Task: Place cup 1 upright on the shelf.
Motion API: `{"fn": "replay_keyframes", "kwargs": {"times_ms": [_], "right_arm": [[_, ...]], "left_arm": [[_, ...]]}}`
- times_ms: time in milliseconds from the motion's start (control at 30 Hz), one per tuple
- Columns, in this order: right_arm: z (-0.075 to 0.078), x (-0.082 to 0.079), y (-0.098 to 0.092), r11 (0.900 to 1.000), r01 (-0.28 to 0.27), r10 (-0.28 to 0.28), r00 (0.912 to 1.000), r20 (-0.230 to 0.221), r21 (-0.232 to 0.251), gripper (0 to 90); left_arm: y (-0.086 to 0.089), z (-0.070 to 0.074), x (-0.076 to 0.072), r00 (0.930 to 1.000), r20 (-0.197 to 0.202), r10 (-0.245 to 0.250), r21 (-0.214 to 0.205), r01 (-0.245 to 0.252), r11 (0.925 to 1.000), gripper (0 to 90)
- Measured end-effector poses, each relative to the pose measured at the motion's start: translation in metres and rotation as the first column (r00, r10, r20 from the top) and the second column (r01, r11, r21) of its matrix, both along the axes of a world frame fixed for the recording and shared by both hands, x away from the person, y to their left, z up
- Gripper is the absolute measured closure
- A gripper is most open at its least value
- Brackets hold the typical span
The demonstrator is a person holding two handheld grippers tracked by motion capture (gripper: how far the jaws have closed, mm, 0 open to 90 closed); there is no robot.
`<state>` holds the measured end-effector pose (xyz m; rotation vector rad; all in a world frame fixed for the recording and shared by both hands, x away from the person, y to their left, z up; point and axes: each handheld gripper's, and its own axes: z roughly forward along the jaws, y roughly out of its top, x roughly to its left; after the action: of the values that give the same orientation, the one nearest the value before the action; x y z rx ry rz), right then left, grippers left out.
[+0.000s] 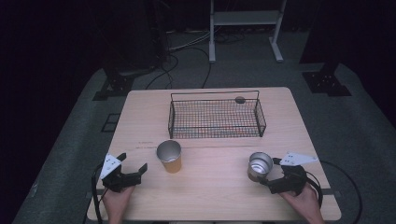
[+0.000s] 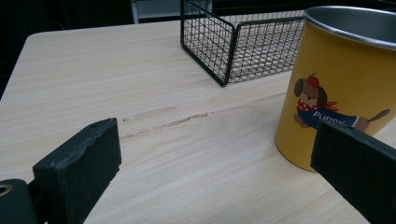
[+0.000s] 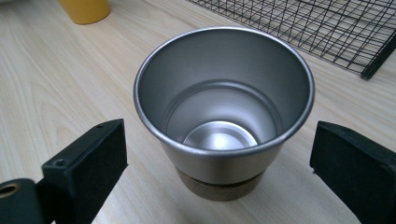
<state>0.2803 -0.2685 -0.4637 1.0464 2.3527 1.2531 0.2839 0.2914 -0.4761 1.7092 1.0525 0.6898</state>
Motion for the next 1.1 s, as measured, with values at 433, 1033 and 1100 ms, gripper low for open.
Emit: {"fn": "replay_keyframes", "kwargs": {"times_ms": [433,1033,1100], "right_arm": [[-0.002,0.013,0.011,0.9992,0.010,-0.010,1.0000,-0.001,-0.039,3.2],[-0.002,0.015,0.013,0.9992,-0.003,0.004,0.9999,0.009,-0.039,13.5],[-0.002,0.015,0.013,0.9993,-0.009,0.009,0.9999,0.007,-0.035,16.2]], "left_arm": [[0.001,0.001,0.000,1.0000,0.002,-0.001,-0.003,0.001,1.0000,0.8],[0.001,0.001,0.000,1.0000,0.001,-0.003,-0.007,0.003,1.0000,0.9],[0.001,0.001,-0.001,1.0000,0.002,-0.002,-0.007,0.002,1.0000,0.9]]}}
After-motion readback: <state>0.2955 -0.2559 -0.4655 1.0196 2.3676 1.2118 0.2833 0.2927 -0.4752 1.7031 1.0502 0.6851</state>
